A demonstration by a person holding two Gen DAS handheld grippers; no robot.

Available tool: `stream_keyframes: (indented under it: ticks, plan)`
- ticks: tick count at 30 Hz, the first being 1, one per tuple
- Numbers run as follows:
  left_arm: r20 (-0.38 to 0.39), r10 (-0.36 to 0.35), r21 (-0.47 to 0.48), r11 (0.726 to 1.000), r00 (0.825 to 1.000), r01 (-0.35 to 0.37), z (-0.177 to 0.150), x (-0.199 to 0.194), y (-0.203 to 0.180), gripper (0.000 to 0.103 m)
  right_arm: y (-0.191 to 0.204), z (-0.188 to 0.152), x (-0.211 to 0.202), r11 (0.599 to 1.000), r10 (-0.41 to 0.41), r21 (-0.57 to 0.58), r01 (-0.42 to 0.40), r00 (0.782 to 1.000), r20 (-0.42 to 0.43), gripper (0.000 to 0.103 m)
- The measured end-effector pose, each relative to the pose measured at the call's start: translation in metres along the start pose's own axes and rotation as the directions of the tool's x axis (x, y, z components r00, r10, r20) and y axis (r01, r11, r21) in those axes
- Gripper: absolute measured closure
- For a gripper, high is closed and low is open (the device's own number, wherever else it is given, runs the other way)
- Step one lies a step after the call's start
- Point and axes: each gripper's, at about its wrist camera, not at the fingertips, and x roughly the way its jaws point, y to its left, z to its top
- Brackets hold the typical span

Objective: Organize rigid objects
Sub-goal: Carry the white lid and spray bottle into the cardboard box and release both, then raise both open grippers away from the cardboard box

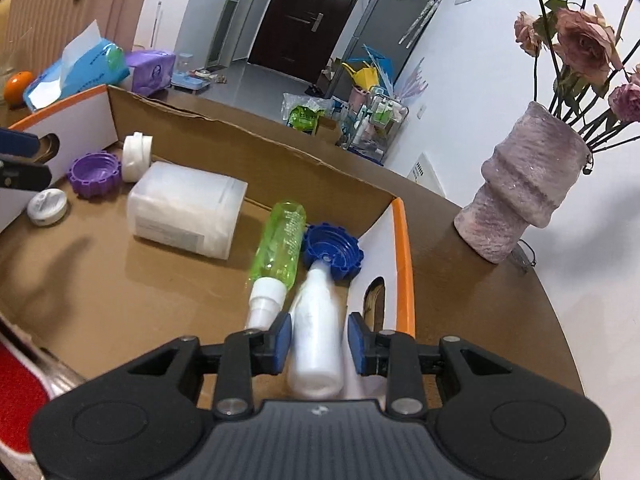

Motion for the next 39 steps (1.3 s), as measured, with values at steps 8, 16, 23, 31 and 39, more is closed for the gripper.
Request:
stream_keyframes:
  ticks: [8,16,23,31,39]
  plan:
    - [-0.002,0.0,-0.052,0.999,1.0,0.0,0.011,-0.011,0.006,0.054,-0.007,0.01,-0.019,1.0,0.002,0.029,-0.004,0.999,0.037,0.069]
    - [0.076,0.031,-0.051,0.998,0.997,-0.027,0.026,-0.067,-0.005,0.04,-0.01,0.013,-0.064,0.994,0.085,0.066,-0.093,0.99,0.114,0.044]
    - [0.158,0.116,-0.058,0.992,0.981,-0.108,0.013,-0.127,-0.03,0.016,-0.006,-0.005,-0.115,0.978,0.123,0.143,-0.154,0.972,0.202,0.021]
    - [0.25,0.178,-0.167,0.976,0.952,-0.139,-0.029,-0.177,-0.052,0.0,0.004,-0.05,-0.156,0.965,0.084,0.202,-0.166,0.929,0.362,0.005]
    - [0.315,0.236,-0.206,0.963,0.92,-0.176,-0.057,-0.206,-0.078,0.0,0.004,-0.096,-0.19,0.941,0.017,0.282,-0.185,0.861,0.508,0.0]
